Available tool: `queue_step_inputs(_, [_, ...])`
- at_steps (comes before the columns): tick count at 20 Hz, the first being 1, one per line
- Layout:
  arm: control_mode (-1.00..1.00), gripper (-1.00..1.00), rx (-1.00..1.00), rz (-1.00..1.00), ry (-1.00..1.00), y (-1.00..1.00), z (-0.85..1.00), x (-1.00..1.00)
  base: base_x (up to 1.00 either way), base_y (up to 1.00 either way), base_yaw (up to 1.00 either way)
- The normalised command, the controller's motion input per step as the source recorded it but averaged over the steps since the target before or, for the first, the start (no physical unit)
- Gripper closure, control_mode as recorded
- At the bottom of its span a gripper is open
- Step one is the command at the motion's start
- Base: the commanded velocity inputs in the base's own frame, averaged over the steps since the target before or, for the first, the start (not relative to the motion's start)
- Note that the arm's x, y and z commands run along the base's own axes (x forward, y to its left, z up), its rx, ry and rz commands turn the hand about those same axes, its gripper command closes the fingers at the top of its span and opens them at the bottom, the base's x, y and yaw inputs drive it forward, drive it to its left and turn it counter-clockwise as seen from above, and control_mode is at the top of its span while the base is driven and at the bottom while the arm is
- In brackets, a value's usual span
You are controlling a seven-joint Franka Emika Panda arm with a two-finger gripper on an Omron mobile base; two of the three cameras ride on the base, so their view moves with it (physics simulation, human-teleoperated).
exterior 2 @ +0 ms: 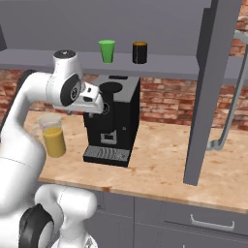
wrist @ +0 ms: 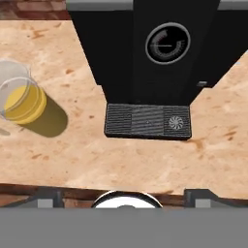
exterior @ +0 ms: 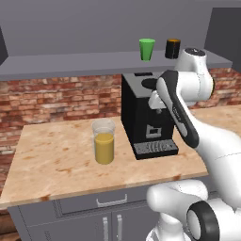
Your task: There is a tray on the dining counter. Grab the cup, mug, and pitcher and place them on the tray. The pitcher may be placed next to the tray if it cannot fit the tray.
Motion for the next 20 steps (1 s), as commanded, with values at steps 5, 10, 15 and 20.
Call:
queue_step_inputs(5, [-1.00, -1.00, 0.05, -0.10, -0.26, 0.00, 0.28, -0.66, 0.00, 0.00, 0.00])
queue_step_inputs(10, [-1.00, -1.00, 0.00, -0.03, -0.19, -0.09, 0.32, -0.25, 0.00, 0.00, 0.00])
queue_step_inputs(15, [-1.00, -1.00, -0.04, -0.06, -0.12, -0.15, 0.42, -0.17, 0.00, 0.00, 0.00])
queue_step_inputs(20, [-1.00, -1.00, -0.08, -0.05, -0.11, -0.11, 0.43, -0.02, 0.00, 0.00, 0.00])
